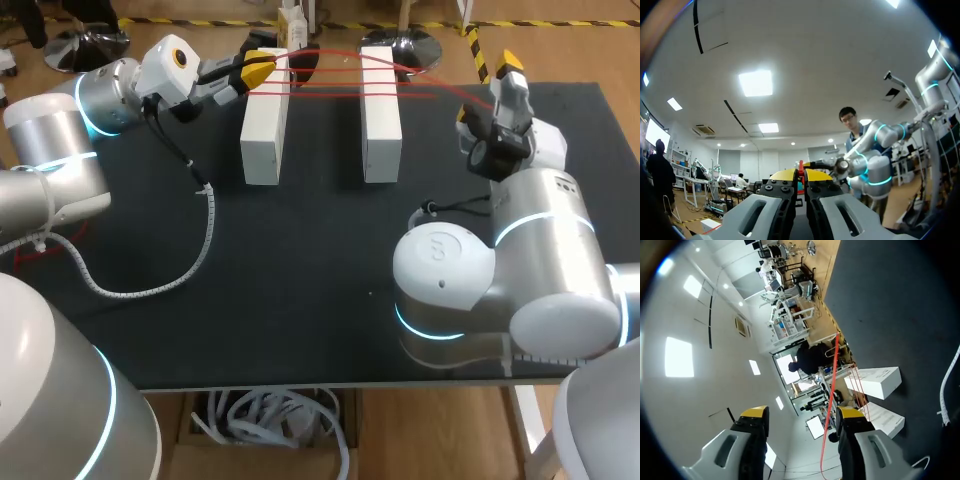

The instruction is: Grab the tape and strap the tape.

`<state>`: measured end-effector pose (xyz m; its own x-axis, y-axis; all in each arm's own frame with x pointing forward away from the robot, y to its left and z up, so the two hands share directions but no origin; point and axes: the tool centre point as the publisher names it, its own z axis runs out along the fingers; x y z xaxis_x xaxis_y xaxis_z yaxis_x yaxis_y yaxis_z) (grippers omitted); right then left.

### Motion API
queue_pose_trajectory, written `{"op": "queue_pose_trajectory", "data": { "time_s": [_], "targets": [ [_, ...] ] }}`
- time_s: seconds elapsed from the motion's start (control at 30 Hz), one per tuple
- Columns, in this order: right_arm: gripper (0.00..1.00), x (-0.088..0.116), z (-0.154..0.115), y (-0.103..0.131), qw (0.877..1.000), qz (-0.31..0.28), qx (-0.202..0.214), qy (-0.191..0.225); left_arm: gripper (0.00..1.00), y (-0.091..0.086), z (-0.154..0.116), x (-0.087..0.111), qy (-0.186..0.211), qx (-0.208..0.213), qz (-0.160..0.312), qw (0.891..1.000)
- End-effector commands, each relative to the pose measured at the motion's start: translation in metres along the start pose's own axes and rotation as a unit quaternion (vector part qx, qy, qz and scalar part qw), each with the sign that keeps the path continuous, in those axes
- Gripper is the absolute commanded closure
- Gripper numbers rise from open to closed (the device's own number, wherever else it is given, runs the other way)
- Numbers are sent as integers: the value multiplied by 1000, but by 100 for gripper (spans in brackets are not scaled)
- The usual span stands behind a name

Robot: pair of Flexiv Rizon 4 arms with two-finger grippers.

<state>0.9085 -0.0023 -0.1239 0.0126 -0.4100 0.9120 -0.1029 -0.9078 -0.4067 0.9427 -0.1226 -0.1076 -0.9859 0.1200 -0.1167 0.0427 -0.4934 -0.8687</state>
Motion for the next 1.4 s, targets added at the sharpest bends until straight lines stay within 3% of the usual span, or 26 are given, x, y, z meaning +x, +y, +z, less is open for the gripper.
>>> {"op": "queue_pose_trajectory", "data": {
  "time_s": [0.03, 0.17, 1.0, 1.4],
  "targets": [
    [48, 2, -3, -2, 1000, 0, -2, -3, 100, 1, 0, -1, 1, 1, 0, 1000],
    [46, 3, -4, -1, 1000, -1, -4, -2, 100, 1, 0, -1, 1, 1, 0, 1000],
    [67, 2, -3, 1, 1000, -8, -11, 0, 100, 1, 0, -1, 1, 1, 0, 1000],
    [82, 1, -2, 3, 1000, -11, -15, -3, 100, 1, 0, -1, 1, 1, 0, 1000]
  ]
}}
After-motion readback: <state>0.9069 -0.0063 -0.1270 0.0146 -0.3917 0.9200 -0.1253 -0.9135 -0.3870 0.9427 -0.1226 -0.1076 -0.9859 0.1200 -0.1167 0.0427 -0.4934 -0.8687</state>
